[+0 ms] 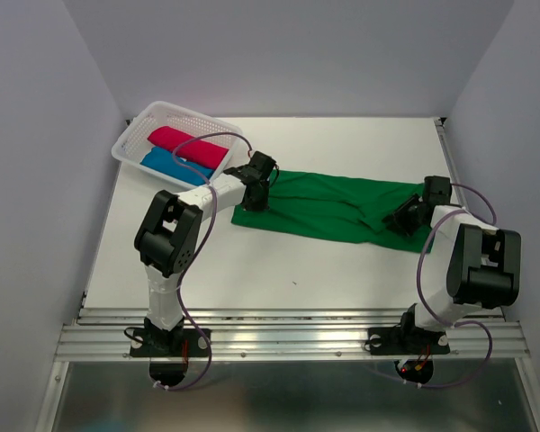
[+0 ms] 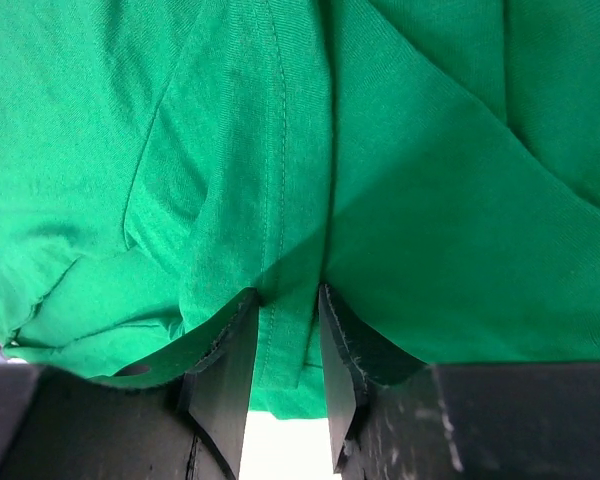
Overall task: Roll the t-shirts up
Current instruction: Fold the T-shirt at the center of the board.
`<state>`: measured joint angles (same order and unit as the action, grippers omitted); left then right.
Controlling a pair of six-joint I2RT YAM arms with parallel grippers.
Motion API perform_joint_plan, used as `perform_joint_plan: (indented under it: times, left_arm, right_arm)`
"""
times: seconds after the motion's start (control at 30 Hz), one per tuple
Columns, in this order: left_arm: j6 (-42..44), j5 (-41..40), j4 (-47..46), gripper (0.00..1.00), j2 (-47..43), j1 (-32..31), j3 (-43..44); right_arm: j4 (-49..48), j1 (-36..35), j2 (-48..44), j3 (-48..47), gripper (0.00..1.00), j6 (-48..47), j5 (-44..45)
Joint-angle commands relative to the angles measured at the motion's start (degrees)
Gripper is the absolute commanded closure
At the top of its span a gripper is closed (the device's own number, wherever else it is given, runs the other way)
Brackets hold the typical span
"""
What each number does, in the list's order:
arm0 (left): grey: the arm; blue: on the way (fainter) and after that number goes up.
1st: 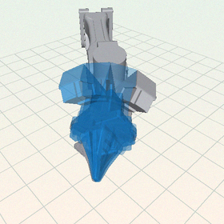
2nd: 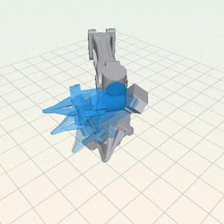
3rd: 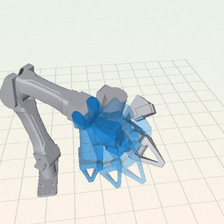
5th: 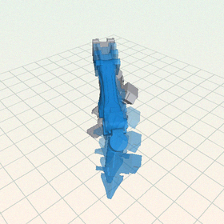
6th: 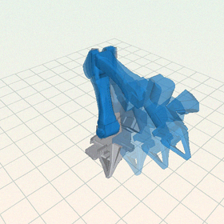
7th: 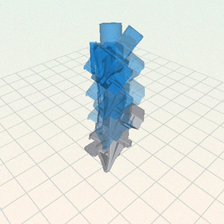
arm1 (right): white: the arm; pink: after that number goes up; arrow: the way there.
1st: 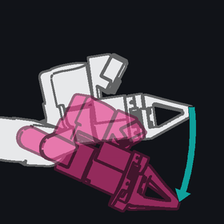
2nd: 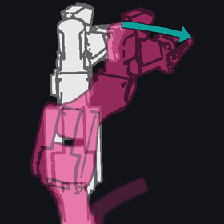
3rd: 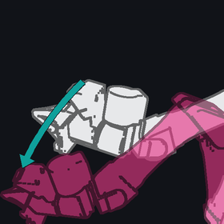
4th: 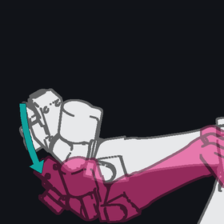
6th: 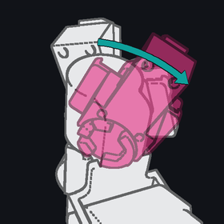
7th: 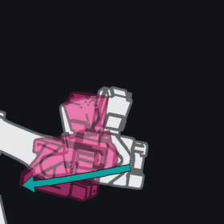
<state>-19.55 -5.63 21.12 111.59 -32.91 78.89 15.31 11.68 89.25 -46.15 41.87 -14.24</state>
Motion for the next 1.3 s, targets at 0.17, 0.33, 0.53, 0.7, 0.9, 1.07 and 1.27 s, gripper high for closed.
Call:
perform_joint_plan:
  times: [0.17,0.33,0.53,0.7,0.9,1.07,1.27]
  left_arm:
    - [1.0,0.2,0.9,1.00,-0.8,0.0,2.4]
    - [1.2,0.1,0.9,1.00,-0.9,0.0,2.3]
    - [1.3,0.2,0.8,1.00,-1.0,0.0,2.1]
    - [1.4,0.2,0.8,1.00,-1.0,0.0,2.1]
    - [1.5,0.0,1.1,1.00,-1.2,0.0,2.1]
    - [1.7,0.2,1.2,1.00,-1.0,-0.1,2.1]
    - [1.9,0.3,1.6,1.00,-0.7,-0.1,2.8]
  right_arm:
    - [-4.6,0.4,0.1,-1.2,0.78,0.8,-1.9]
    - [-5.5,0.4,-0.8,-1.7,0.95,1.2,-1.7]
    - [-6.6,0.4,-1.9,-2.4,0.99,2.1,-2.2]
    - [-8.4,0.4,-3.1,-3.5,0.99,3.5,-2.6]
    - [-10.0,0.4,-1.0,-6.7,0.99,4.9,-3.0]
    - [-10.8,0.4,1.1,-8.8,0.99,5.4,-2.6]
    - [-11.2,0.4,3.0,-10.8,0.99,5.6,-2.3]
